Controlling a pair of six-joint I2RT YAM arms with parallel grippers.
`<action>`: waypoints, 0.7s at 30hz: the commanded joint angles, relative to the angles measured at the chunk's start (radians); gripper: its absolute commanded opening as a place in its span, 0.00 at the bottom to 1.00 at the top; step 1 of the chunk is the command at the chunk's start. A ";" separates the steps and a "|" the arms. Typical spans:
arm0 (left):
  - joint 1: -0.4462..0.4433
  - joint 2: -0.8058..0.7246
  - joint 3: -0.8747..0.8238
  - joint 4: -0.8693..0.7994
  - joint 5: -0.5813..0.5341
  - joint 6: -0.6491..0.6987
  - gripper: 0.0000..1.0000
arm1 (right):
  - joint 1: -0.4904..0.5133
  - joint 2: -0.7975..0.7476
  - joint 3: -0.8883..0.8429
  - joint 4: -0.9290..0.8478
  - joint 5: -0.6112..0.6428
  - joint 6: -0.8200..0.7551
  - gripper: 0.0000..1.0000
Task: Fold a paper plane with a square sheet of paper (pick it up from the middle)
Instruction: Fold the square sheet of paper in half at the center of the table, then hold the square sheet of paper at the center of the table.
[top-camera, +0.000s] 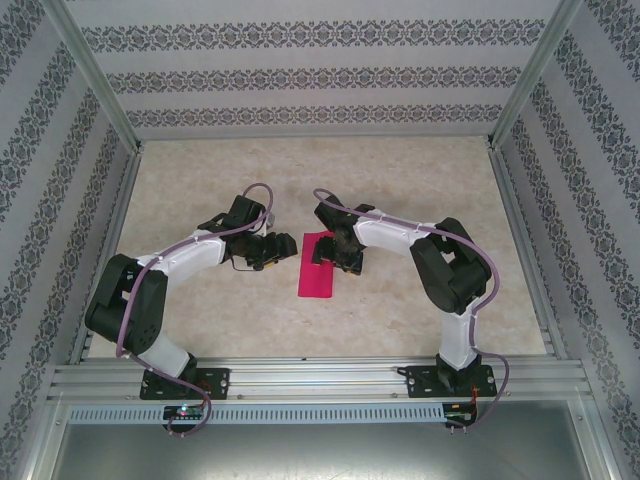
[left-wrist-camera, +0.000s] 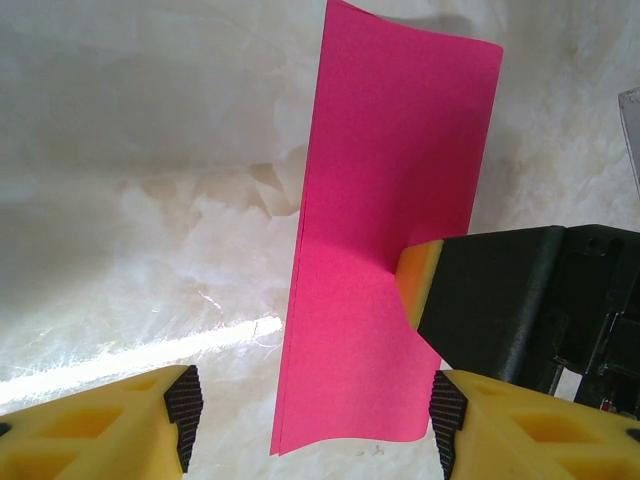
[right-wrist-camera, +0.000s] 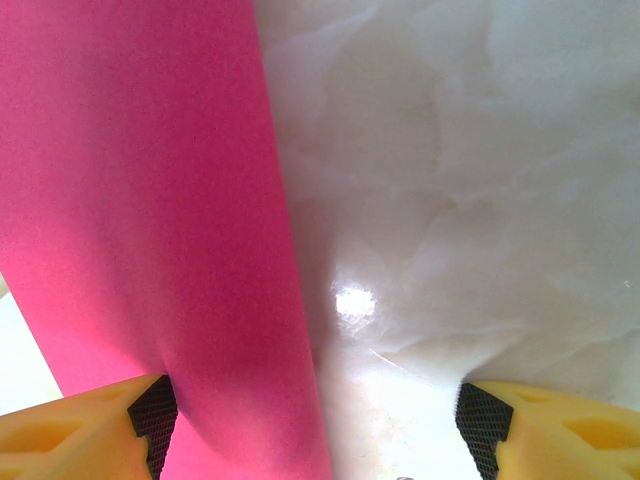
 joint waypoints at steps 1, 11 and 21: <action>-0.015 0.017 0.023 0.009 0.011 0.002 0.65 | -0.013 0.092 -0.057 0.004 0.014 0.020 0.79; -0.022 0.024 0.025 0.016 0.017 0.001 0.62 | -0.009 0.101 -0.049 -0.006 0.016 0.021 0.80; -0.029 0.036 0.032 0.020 0.020 -0.002 0.58 | -0.010 0.100 -0.058 -0.005 0.027 0.035 0.79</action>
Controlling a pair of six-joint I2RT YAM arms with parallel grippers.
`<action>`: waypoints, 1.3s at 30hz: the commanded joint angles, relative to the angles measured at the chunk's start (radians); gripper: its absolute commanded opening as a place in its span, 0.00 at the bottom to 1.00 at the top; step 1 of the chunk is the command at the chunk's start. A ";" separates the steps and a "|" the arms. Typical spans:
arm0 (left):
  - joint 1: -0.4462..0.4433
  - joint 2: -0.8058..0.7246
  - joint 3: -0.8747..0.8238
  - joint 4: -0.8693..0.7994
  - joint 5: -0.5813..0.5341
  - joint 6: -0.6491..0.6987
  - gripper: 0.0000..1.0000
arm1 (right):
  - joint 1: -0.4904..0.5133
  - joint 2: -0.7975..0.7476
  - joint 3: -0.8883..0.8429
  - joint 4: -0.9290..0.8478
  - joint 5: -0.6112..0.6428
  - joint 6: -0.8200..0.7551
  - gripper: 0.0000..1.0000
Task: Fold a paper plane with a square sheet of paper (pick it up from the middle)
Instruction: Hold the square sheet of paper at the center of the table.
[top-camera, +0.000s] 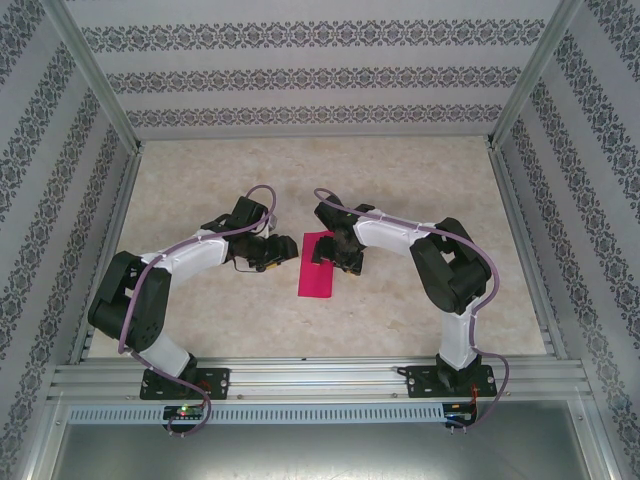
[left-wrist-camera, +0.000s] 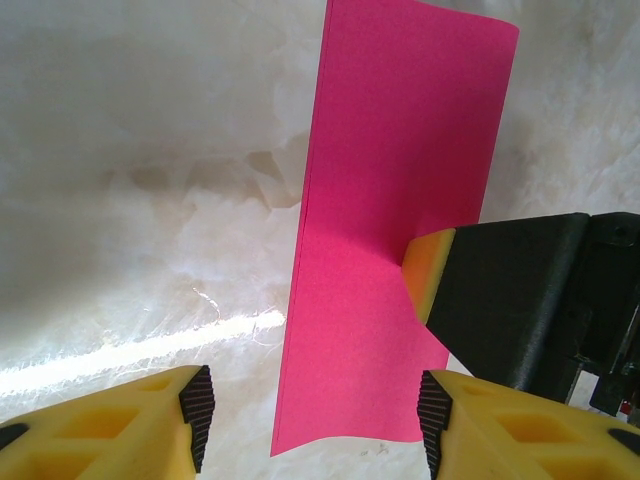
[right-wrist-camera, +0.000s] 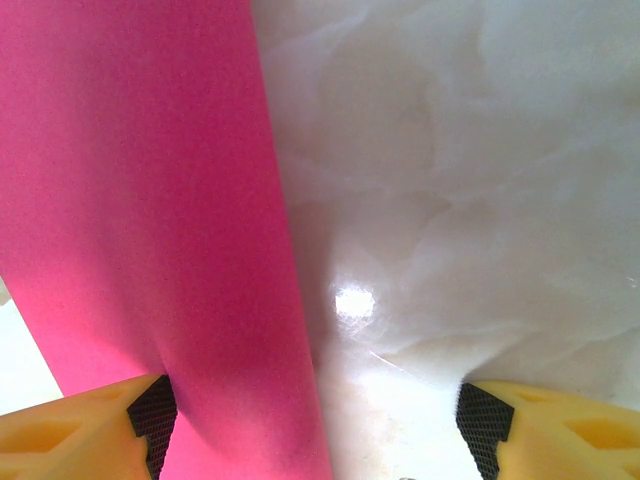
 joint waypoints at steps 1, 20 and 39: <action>-0.016 0.016 0.029 0.018 0.016 -0.001 0.58 | -0.012 0.098 -0.061 -0.005 0.026 0.023 0.80; -0.033 0.051 0.046 0.032 0.017 -0.015 0.48 | -0.009 0.100 -0.059 0.010 0.003 -0.008 0.79; -0.034 0.053 0.054 0.026 0.000 -0.020 0.43 | -0.013 0.112 -0.049 -0.009 0.013 -0.013 0.80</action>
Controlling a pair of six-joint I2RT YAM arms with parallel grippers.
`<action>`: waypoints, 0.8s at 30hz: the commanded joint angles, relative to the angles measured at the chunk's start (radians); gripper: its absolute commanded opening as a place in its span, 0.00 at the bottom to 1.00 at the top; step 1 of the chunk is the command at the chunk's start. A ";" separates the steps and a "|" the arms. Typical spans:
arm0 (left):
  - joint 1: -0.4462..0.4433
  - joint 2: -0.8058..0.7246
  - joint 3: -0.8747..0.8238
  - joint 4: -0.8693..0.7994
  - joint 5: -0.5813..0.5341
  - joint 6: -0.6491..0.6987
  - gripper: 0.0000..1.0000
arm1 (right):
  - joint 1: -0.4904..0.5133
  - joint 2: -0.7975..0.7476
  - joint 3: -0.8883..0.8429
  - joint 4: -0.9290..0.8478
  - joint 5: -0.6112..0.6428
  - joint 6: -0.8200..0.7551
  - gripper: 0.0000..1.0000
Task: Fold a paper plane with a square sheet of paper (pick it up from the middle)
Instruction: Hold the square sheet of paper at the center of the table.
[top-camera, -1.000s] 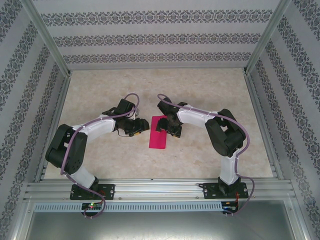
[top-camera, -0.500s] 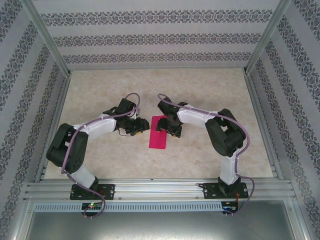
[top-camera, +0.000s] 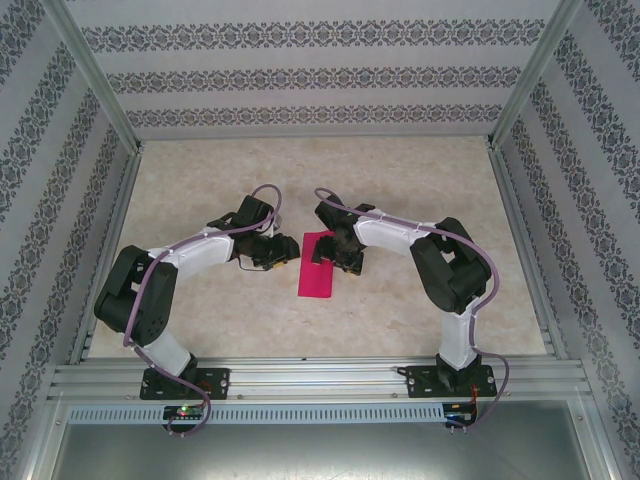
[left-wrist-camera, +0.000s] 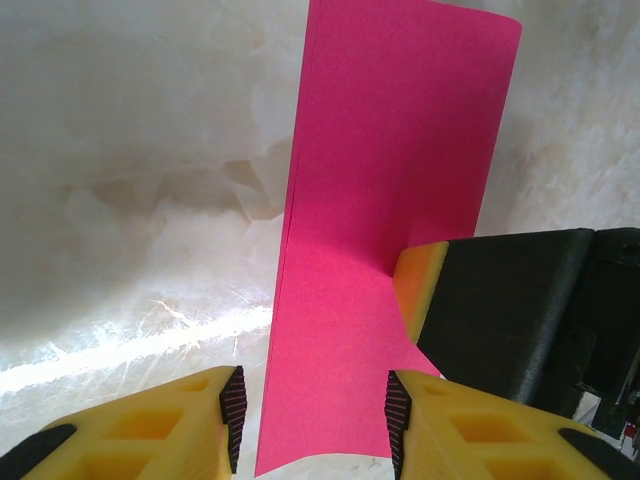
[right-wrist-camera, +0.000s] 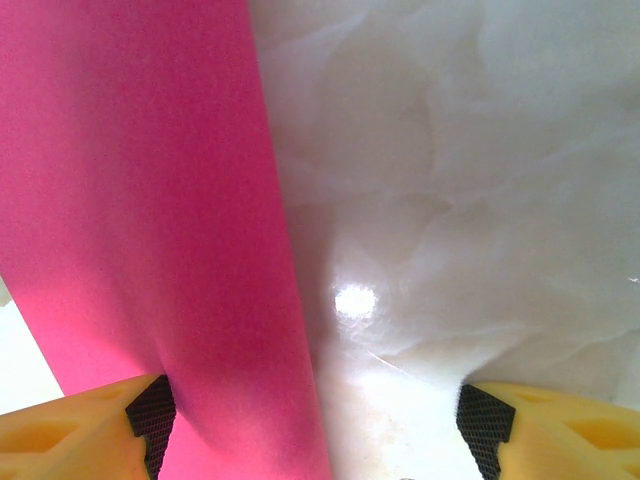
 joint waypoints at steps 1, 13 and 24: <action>-0.014 0.010 0.023 0.019 0.002 -0.005 0.42 | -0.007 0.111 -0.051 -0.009 0.018 -0.011 0.80; -0.022 0.111 0.096 0.019 0.041 -0.024 0.00 | -0.008 0.115 -0.050 -0.014 0.019 -0.014 0.80; -0.051 0.217 0.171 0.019 0.056 -0.039 0.00 | -0.006 0.120 -0.053 -0.009 0.020 -0.012 0.80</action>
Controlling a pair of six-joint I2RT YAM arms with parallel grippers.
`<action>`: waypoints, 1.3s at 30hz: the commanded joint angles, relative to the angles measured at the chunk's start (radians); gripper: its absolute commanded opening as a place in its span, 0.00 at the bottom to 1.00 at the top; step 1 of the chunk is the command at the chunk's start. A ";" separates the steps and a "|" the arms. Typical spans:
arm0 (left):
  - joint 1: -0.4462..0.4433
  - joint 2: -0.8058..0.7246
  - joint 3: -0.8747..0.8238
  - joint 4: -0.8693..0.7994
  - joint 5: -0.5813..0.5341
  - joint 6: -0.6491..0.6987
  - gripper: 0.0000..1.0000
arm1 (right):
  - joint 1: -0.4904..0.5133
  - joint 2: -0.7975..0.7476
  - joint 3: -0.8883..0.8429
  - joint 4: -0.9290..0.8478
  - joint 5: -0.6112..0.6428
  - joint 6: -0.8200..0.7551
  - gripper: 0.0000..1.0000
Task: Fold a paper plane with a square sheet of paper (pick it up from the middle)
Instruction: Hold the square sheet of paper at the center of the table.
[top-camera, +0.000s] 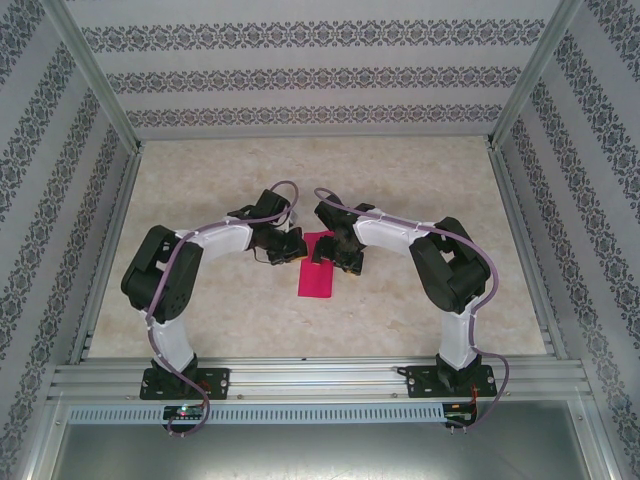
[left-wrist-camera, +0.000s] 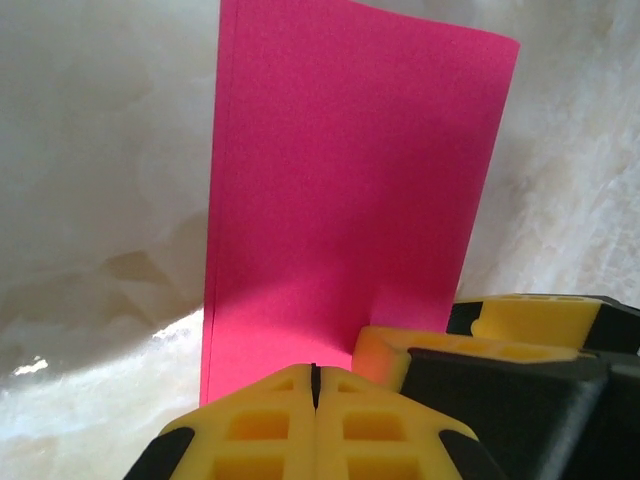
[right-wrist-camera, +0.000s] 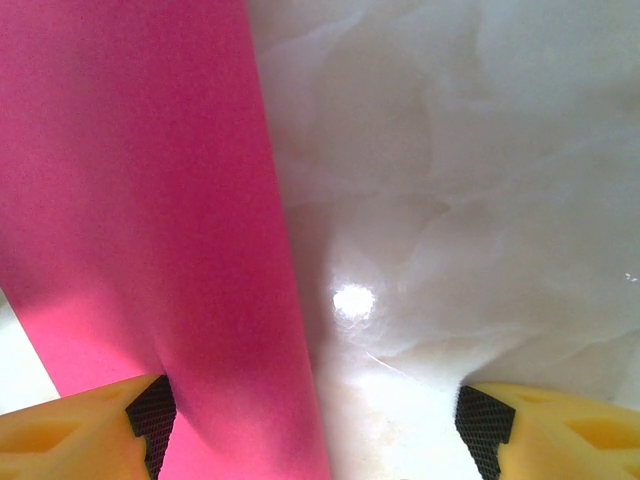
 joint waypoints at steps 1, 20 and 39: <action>-0.012 0.021 0.019 0.008 0.008 -0.020 0.00 | -0.006 0.115 -0.059 -0.001 0.019 -0.012 0.80; -0.020 0.093 0.003 0.018 0.000 -0.023 0.00 | -0.006 0.118 -0.056 0.002 0.012 -0.011 0.80; -0.020 0.105 -0.032 -0.012 -0.037 0.009 0.00 | -0.075 -0.287 -0.229 0.418 -0.221 -0.057 0.52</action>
